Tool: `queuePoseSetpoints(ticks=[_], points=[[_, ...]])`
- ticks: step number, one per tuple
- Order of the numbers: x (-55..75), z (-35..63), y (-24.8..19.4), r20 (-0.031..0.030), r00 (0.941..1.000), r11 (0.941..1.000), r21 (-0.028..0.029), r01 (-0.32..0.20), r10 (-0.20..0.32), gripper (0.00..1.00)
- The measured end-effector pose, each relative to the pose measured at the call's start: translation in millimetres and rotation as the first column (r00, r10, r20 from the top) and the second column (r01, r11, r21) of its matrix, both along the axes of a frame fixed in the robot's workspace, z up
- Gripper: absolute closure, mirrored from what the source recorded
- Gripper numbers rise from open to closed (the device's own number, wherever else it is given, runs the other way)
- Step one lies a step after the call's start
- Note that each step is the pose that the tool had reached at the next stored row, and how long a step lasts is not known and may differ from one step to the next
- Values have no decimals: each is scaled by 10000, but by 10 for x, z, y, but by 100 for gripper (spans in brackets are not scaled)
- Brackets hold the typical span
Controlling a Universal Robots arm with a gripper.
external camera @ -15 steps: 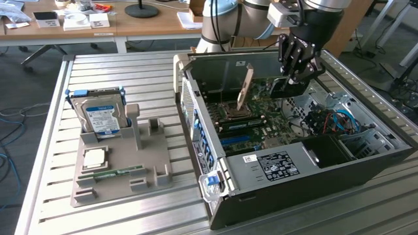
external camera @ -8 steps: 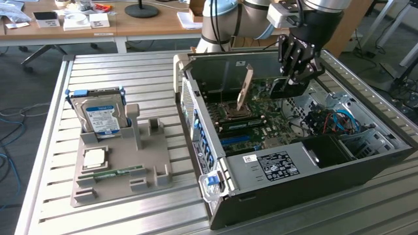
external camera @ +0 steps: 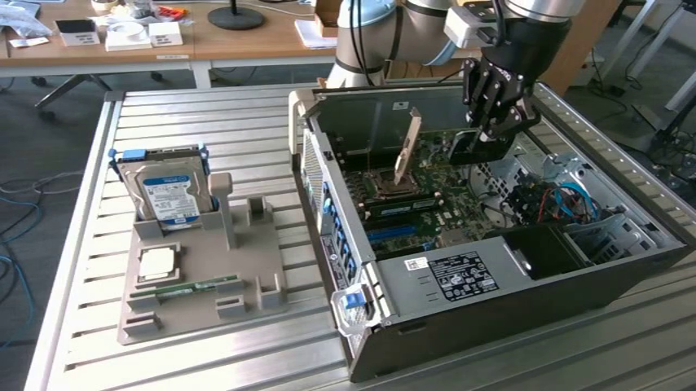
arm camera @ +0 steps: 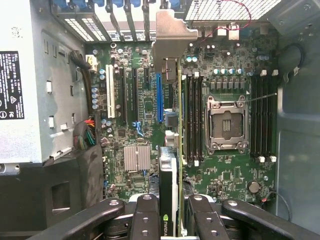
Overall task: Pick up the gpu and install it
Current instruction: 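Insert the gpu into the slot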
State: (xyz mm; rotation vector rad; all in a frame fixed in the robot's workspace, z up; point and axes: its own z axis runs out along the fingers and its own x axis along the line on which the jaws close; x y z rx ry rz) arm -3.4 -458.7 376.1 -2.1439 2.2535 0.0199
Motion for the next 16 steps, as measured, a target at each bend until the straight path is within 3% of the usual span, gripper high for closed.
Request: queuePoseSetpoints(ticks=[16], points=[[-14,-13,0,0,10000,10000,0,0,0,73]])
